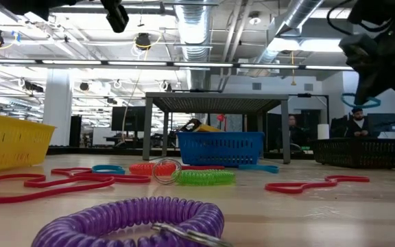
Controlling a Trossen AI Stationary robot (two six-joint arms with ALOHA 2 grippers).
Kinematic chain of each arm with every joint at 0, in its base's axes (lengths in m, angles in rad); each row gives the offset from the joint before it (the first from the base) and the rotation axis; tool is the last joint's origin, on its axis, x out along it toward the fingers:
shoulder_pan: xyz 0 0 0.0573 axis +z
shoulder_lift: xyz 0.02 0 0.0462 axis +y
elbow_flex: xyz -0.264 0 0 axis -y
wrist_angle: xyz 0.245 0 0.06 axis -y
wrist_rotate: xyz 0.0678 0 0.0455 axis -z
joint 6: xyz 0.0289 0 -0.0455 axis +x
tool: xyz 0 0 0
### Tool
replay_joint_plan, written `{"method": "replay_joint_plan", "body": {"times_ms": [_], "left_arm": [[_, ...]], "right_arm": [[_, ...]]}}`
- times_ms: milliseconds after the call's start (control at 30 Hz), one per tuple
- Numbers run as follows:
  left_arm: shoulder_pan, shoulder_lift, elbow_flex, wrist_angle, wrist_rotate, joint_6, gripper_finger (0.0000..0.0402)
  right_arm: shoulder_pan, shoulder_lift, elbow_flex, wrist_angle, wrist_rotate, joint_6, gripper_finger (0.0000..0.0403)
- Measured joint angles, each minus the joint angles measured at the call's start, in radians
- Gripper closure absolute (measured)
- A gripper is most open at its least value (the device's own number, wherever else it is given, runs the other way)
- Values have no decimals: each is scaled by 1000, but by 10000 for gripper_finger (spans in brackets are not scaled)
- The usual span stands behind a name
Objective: Pick & Place Office Desk Supplies
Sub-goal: Put the blue rubber band into the black bin
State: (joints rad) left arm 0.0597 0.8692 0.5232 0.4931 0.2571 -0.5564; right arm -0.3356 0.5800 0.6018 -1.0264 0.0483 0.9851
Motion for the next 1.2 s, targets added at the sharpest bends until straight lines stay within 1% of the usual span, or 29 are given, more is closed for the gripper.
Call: {"method": "replay_joint_plan", "body": {"times_ms": [167, 367, 533, 700, 800, 900, 967, 1033, 1200], "left_arm": [[0, 0, 0, 6, -4, 0, 312], [0, 0, 0, 12, -4, 0, 312], [0, 0, 0, 14, -25, 0, 312], [0, 0, 0, 26, -30, -1, 312], [0, 0, 0, 26, -30, -2, 312], [0, 0, 0, 26, -30, -6, 312], [0, 0, 0, 27, -30, -7, 312], [0, 0, 0, 27, -30, -9, 312], [0, 0, 0, 32, -29, -9, 312]], "right_arm": [[-82, 5, 0, -26, -3, -45, 403], [-158, 57, 0, -38, -16, -103, 403], [-223, 159, 0, -31, -14, -141, 403], [-276, 285, 0, 24, -21, -206, 403], [-298, 329, 0, 60, -22, -231, 403], [-313, 346, 0, 96, -27, -262, 400], [-321, 350, 0, 96, -35, -277, 391], [-331, 357, 0, 92, -40, -292, 371], [-359, 356, 0, 90, -44, -312, 300]]}}
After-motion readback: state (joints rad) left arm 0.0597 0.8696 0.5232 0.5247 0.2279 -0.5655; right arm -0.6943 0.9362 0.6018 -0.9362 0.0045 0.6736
